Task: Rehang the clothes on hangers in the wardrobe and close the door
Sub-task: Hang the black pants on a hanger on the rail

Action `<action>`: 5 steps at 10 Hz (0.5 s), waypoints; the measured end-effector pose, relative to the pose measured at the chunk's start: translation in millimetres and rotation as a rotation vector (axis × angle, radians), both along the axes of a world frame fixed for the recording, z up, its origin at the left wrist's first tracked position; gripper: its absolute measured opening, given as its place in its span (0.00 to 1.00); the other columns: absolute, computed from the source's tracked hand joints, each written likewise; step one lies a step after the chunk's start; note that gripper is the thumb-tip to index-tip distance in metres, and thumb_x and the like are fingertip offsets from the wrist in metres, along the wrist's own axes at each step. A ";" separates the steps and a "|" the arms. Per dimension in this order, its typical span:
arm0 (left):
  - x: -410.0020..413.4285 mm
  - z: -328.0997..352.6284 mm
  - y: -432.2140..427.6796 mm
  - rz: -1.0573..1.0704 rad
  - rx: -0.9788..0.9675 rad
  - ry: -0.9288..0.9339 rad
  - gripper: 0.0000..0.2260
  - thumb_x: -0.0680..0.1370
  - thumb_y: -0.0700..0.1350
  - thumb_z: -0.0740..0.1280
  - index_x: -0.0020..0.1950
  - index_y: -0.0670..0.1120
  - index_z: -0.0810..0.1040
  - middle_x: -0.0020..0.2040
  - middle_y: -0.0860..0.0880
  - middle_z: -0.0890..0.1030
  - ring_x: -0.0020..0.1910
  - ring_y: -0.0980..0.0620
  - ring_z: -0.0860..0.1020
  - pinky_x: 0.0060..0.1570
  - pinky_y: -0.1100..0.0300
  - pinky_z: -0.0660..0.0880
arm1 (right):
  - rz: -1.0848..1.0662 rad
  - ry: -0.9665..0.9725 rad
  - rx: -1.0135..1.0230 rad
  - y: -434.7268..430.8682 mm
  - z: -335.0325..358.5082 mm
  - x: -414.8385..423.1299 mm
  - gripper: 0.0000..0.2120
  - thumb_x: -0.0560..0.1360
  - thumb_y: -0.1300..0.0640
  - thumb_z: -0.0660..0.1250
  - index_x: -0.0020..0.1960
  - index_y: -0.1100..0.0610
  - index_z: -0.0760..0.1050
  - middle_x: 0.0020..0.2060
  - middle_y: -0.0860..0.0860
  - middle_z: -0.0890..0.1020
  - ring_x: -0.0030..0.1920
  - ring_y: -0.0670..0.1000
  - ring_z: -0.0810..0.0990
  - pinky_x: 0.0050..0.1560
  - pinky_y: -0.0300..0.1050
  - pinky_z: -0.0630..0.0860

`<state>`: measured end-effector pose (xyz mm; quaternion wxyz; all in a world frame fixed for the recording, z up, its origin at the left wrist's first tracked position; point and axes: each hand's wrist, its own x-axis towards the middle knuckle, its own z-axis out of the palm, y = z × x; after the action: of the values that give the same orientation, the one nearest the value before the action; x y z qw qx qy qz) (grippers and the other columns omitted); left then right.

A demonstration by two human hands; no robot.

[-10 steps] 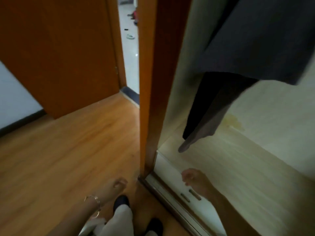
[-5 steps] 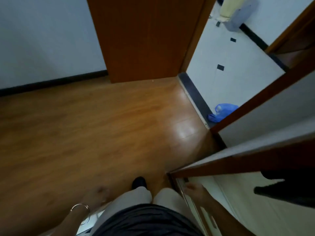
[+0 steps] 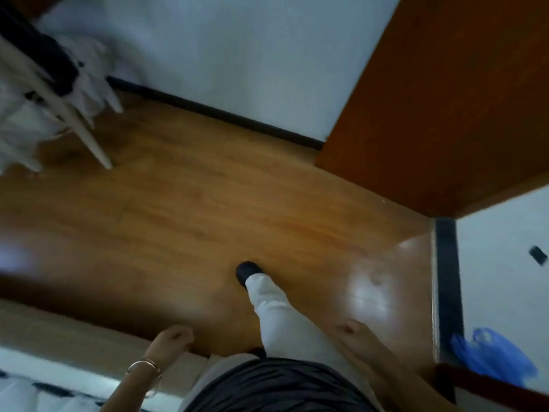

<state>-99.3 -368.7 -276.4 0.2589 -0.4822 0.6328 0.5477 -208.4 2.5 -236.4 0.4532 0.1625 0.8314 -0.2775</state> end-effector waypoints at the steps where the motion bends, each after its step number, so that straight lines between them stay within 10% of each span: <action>1: -9.9 3.8 -6.3 0.097 0.004 -0.027 0.10 0.76 0.33 0.61 0.37 0.42 0.75 0.39 0.41 0.78 0.40 0.47 0.73 0.32 0.59 0.63 | 0.133 -0.051 -0.001 -28.5 2.1 -76.8 0.11 0.73 0.51 0.65 0.55 0.52 0.76 0.55 0.54 0.80 0.51 0.52 0.78 0.57 0.48 0.76; 5: -21.4 58.6 -58.6 0.791 -0.137 -0.057 0.12 0.79 0.41 0.60 0.59 0.38 0.75 0.55 0.40 0.79 0.47 0.47 0.77 0.46 0.58 0.69 | 0.778 -0.038 -0.113 -310.6 39.4 -278.1 0.15 0.78 0.60 0.62 0.64 0.61 0.71 0.56 0.55 0.76 0.53 0.50 0.74 0.52 0.41 0.68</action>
<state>-120.6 -427.2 -217.7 0.0127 -0.7197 0.4258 0.5483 -486.5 -308.1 -197.0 0.5482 -0.1849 0.8056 -0.1275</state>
